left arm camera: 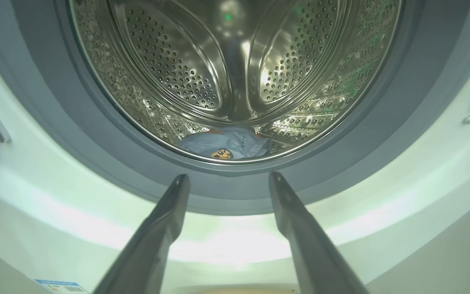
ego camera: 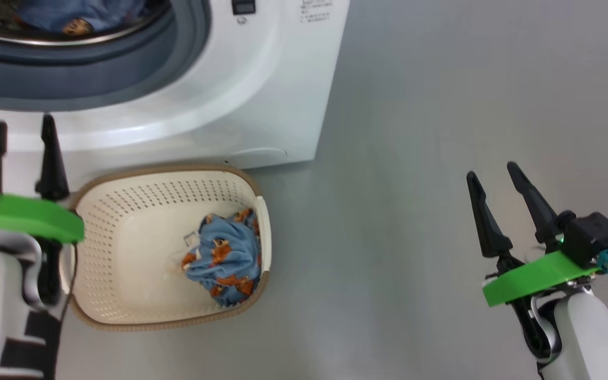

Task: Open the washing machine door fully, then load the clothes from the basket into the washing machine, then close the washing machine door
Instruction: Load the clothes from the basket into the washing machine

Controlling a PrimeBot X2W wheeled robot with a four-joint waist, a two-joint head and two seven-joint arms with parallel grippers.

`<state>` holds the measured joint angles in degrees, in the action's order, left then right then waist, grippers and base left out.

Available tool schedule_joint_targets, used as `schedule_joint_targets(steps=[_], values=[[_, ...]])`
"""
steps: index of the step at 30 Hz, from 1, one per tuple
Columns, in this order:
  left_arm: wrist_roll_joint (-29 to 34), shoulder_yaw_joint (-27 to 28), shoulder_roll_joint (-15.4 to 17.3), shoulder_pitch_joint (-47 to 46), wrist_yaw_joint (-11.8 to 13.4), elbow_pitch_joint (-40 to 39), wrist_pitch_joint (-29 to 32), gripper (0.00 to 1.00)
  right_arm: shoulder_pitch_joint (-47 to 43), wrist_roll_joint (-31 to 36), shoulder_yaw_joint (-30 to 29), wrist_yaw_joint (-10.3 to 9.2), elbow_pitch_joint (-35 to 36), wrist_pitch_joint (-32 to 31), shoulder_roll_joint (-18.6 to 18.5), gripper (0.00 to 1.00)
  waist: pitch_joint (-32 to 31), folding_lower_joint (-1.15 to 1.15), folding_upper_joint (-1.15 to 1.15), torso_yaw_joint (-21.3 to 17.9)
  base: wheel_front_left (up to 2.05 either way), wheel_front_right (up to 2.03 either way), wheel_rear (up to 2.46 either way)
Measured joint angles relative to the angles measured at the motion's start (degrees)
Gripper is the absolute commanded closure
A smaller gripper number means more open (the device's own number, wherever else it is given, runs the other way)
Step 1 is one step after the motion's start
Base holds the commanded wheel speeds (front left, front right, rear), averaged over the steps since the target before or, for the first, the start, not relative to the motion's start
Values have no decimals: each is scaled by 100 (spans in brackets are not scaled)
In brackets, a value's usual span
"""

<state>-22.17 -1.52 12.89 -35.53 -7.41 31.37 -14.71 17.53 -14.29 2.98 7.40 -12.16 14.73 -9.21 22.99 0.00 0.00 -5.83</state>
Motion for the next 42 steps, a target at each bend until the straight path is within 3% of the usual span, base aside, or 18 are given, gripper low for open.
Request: schedule_joint_targets(steps=[27, 42], values=[[347, 86, -360, 2748, 0, -1143, 2, 0, -1491, -255, -242, 0, -108, -1, -253, 0, -1606, 0, 0, 530, 0, 0, 0], [432, 264, -459, 3539, 0, -1835, 2, 0, -1806, -255, -377, 0, -63, -1, -253, 0, -1900, 0, 0, 662, 0, 0, 0]])
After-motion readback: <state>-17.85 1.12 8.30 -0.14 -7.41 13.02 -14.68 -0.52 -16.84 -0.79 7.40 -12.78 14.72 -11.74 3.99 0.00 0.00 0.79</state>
